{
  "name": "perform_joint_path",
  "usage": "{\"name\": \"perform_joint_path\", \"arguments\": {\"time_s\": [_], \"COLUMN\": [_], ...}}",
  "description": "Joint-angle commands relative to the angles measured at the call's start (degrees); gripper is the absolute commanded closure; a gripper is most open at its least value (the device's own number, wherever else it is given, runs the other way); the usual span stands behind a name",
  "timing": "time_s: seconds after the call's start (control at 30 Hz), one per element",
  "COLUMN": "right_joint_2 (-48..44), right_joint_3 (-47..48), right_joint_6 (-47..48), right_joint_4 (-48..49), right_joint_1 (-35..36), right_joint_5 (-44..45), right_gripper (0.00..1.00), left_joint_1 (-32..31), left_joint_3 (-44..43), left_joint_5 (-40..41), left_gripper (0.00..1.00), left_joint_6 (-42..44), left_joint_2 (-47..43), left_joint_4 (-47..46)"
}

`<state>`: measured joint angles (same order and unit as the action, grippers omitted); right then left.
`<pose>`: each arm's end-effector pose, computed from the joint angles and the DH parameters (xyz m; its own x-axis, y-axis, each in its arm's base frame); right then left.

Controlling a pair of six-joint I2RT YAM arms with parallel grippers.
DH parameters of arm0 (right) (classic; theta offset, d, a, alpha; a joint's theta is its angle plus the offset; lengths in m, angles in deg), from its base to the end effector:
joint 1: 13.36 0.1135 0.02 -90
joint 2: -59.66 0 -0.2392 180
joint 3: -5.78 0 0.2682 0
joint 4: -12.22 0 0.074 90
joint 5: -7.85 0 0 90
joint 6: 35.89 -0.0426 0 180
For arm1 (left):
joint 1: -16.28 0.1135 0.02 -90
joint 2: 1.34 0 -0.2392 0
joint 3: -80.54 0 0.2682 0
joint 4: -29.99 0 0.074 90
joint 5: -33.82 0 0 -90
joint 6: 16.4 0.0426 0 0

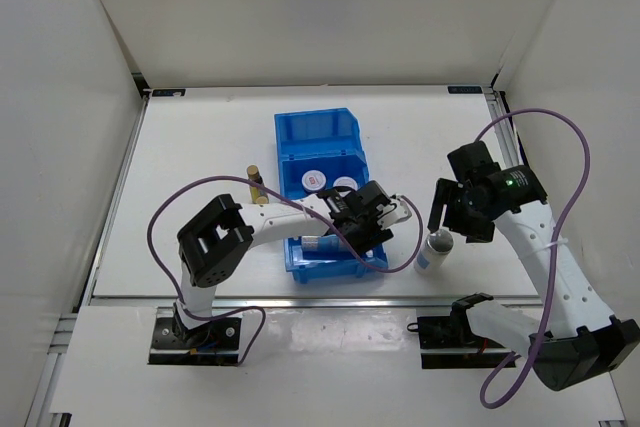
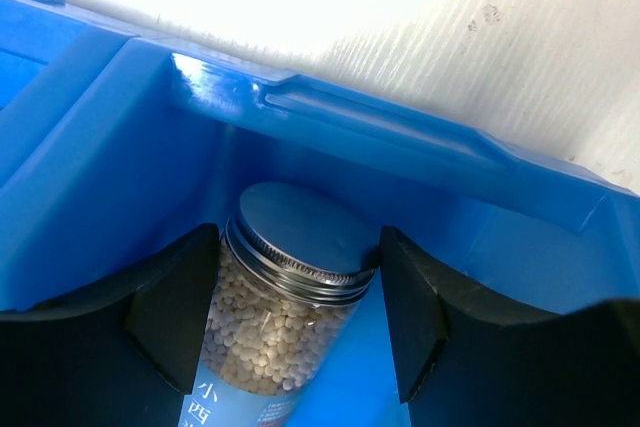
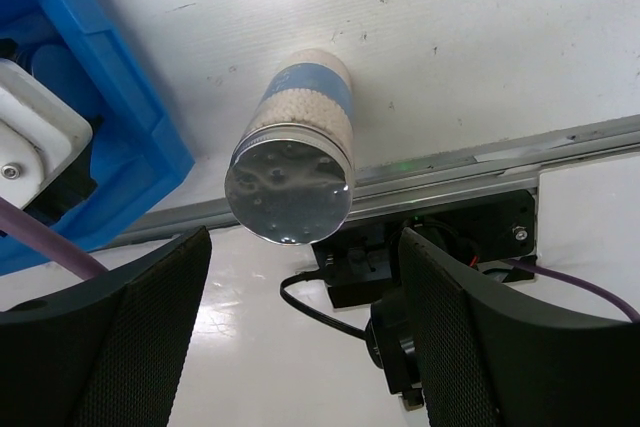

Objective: Organize the condiment bottles

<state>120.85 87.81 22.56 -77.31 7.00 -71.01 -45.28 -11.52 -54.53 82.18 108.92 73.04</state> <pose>0.1880 0.0610 0.3106 -0.8885 0.2179 -0.4039 0.2222 0.9743 0.0368 0.1981 -0.3632 0.1519 -0.2827 0.8351 -0.4718 0.9249 0.3677 0.0967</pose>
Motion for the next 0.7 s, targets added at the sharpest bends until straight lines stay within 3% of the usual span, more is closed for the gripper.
{"name": "perform_joint_path", "arguments": {"time_s": [0.0,0.07,0.2,0.67], "right_joint_2": [-0.7,-0.7,-0.7,1.5], "right_joint_3": [1.5,1.5,0.9,-0.7], "right_joint_6": [-1.0,-1.0,-1.5,-1.0], "right_joint_4": [-5.8,-5.8,-5.1,-2.9], "right_joint_1": [-0.1,-0.1,-0.1,-0.1], "right_joint_5": [-0.3,-0.3,-0.3,-2.5], "right_gripper": [0.21,0.21,0.21,0.15], "left_joint_1": [0.5,0.5,0.5,-0.8], "left_joint_3": [-3.2,-5.1,-7.3,-3.0], "left_joint_5": [2.7,3.4,4.1,11.8], "left_gripper": [0.65,0.78,0.89,0.89], "left_joint_6": [0.7,1.3,0.5,-8.7], "left_joint_2": [-3.0,-4.9,-8.4,-27.5], "left_joint_4": [0.9,1.5,2.6,3.2]}}
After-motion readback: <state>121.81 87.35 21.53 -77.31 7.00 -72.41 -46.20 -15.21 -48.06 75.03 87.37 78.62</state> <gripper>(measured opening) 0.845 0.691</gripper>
